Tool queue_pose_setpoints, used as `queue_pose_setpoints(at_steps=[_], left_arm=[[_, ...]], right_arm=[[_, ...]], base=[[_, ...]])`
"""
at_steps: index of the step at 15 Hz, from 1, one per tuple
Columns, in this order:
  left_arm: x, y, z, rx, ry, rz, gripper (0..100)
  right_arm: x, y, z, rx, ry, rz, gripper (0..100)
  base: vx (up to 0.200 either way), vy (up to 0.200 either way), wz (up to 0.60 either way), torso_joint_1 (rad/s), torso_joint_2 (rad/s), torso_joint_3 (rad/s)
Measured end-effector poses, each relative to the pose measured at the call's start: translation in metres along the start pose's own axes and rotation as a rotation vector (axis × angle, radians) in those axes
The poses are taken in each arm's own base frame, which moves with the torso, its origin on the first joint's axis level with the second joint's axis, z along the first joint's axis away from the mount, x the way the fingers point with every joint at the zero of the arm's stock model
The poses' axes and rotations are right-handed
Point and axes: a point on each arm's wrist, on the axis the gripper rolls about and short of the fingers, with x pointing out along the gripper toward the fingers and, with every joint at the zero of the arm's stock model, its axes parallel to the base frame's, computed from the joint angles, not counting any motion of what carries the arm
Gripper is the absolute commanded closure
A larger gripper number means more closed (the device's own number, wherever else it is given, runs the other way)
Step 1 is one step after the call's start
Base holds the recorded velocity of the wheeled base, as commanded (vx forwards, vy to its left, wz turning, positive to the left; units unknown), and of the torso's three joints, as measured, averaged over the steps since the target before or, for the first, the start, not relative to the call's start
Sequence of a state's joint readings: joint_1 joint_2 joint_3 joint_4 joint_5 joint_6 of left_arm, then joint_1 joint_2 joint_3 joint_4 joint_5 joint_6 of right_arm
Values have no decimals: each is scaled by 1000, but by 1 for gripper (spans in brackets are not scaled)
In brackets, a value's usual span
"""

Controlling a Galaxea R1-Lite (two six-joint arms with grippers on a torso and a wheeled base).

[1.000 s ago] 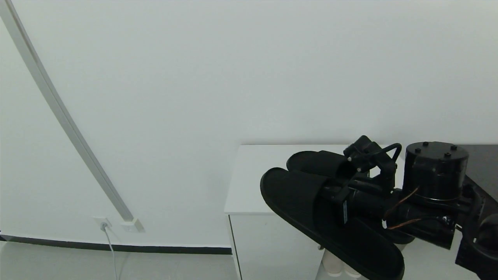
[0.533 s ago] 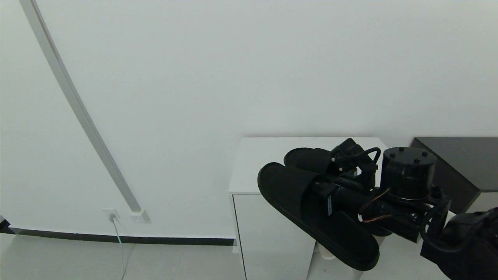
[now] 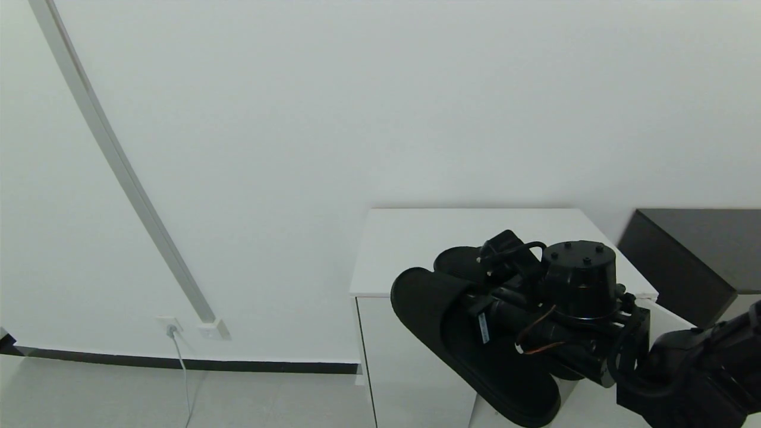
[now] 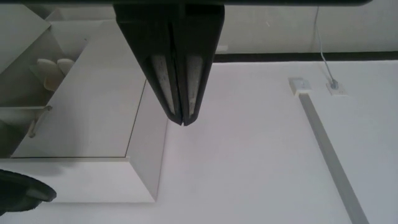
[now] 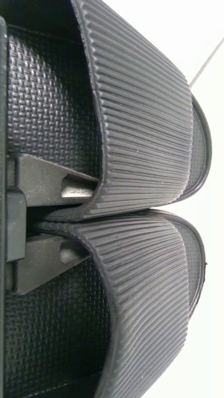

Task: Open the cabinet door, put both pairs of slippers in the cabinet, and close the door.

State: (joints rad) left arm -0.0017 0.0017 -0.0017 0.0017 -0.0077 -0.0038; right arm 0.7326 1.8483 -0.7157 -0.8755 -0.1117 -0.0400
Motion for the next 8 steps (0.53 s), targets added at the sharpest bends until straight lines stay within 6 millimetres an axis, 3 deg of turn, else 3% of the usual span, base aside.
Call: queue_pose_setpoints(at_steps=[5, 8], left_arm=[[0, 0, 0, 0, 0, 0, 100], [0, 0, 0, 0, 0, 0, 100]], right_arm=[[-1, 2, -1, -2, 4, -1, 100], [-1, 2, -1, -2, 6, -23, 100]], base=[[0, 0, 0, 0, 0, 0], [0, -200, 0, 4, -1, 4]])
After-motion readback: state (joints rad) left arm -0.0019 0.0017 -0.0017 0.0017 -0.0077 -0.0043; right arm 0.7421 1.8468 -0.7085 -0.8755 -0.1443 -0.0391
